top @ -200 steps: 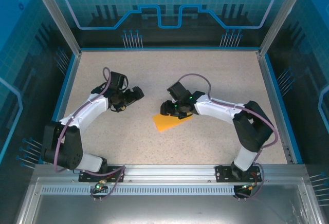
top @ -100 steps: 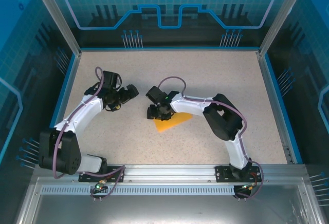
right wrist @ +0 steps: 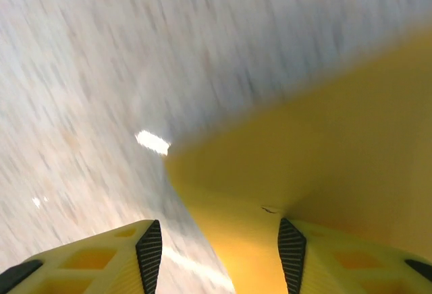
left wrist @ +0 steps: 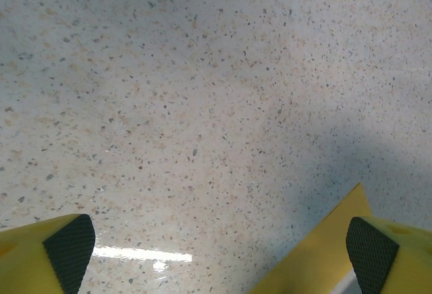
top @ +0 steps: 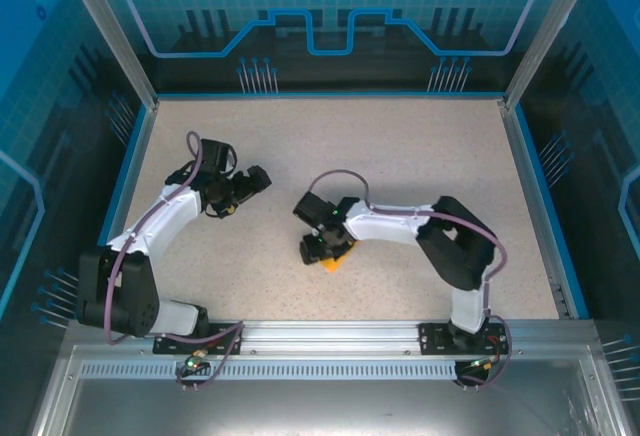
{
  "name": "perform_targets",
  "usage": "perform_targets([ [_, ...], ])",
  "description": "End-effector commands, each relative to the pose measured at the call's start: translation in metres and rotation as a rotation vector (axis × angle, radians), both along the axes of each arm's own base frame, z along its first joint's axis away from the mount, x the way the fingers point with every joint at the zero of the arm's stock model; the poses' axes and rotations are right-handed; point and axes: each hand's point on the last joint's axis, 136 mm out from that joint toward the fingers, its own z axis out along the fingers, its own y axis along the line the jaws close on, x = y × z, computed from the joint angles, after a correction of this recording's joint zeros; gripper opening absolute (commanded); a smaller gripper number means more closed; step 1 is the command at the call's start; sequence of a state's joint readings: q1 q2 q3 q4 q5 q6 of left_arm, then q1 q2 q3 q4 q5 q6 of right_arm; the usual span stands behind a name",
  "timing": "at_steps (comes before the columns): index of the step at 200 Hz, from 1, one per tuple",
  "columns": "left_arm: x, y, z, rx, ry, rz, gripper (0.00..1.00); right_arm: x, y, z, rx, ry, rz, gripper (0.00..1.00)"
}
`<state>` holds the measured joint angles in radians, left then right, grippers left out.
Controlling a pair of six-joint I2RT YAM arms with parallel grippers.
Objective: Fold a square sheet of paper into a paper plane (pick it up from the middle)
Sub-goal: Rotate the paper at the center of the table.
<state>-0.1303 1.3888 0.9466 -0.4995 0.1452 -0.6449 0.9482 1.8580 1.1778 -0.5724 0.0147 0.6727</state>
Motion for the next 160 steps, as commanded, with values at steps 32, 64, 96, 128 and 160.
perform_targets([
  [32,-0.002,-0.012,-0.003,-0.069,0.002,-0.059,0.99,0.015,-0.063,0.053,-0.034,-0.141,-0.17,0.59],
  [64,-0.003,-0.018,-0.003,-0.097,0.002,-0.083,0.99,0.032,-0.068,0.047,-0.03,-0.171,-0.394,0.6],
  [96,-0.003,-0.023,-0.004,-0.111,0.01,-0.098,0.99,0.052,-0.06,0.035,-0.02,-0.161,-0.508,0.61],
  [128,-0.004,-0.023,-0.006,-0.111,0.02,-0.102,0.99,0.068,-0.056,0.018,-0.064,-0.14,-0.561,0.61],
  [160,-0.005,-0.024,-0.008,-0.109,0.024,-0.105,0.99,0.076,-0.056,-0.001,-0.085,-0.121,-0.601,0.62],
])
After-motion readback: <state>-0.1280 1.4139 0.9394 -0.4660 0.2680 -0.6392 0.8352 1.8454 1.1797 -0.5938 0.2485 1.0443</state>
